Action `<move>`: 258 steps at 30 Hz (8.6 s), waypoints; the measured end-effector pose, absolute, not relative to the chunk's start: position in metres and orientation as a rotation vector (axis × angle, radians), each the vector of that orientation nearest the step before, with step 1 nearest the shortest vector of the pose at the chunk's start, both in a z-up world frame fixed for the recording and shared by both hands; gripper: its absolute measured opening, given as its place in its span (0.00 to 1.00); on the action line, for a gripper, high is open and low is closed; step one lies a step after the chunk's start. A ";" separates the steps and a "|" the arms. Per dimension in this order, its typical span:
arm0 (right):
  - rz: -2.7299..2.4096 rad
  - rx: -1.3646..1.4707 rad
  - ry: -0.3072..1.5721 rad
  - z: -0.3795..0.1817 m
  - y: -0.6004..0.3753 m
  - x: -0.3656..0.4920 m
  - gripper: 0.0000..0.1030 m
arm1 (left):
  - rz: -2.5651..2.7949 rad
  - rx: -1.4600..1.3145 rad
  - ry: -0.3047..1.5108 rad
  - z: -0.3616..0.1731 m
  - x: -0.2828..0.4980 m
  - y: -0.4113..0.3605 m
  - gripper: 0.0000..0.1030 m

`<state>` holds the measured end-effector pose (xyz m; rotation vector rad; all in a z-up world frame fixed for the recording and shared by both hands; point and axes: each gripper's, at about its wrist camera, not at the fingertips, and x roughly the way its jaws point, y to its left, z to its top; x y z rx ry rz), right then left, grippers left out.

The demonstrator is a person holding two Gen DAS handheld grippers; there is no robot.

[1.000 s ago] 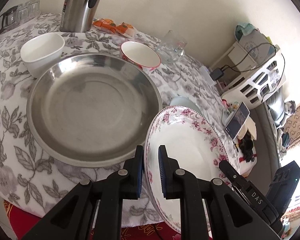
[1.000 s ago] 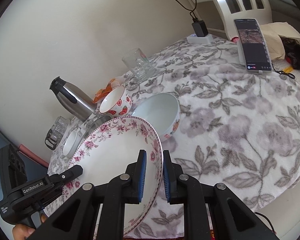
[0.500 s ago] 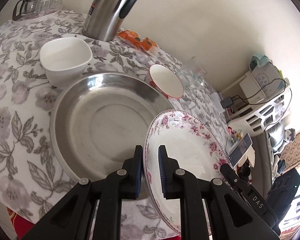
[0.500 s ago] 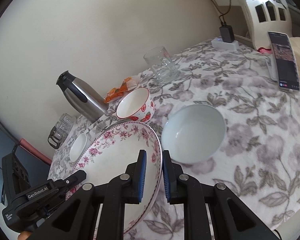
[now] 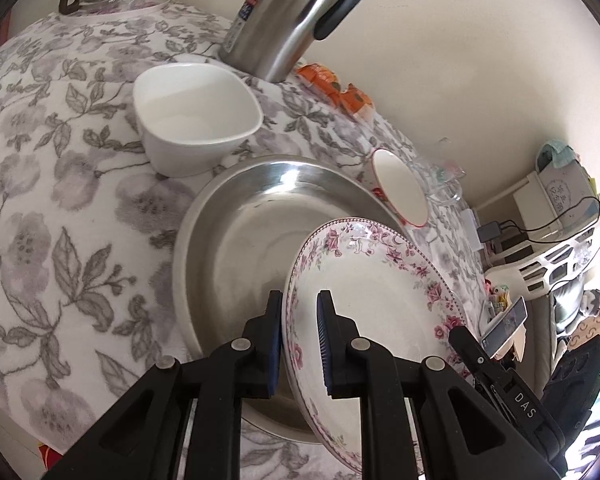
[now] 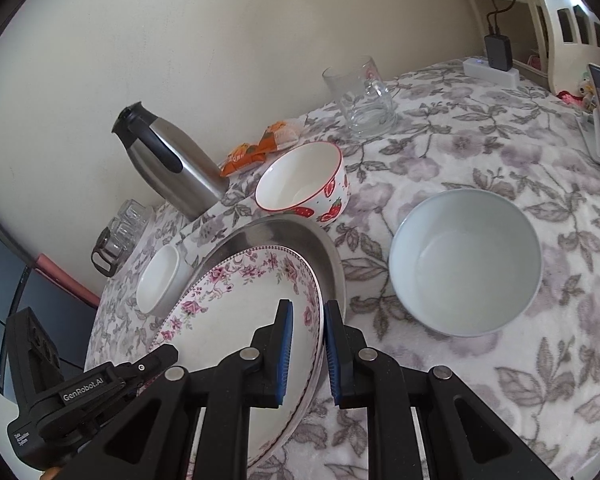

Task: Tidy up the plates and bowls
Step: 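Lower the pink-rose plate into the steel basin with both tools, then open both tools and pull them back from the plate rim, then move both tools toward the red-rimmed white strawberry bowl, then close the left tool on the bowl rim while the right tool grips it, then lift the red-rimmed bowl and carry it over the steel basin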

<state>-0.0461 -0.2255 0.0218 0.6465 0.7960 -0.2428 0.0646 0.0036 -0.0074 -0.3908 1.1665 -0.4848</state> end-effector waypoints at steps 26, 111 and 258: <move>-0.263 0.595 0.880 -0.001 -0.222 -0.002 0.16 | -0.403 -0.288 1.191 -0.037 0.096 -0.007 0.15; -0.147 0.465 1.056 0.001 -0.200 -0.009 0.69 | -0.278 -0.384 1.187 -0.033 0.095 0.032 0.63; -0.226 0.471 0.856 0.020 -0.297 0.093 0.41 | -0.583 0.168 1.073 0.014 0.197 -0.205 0.13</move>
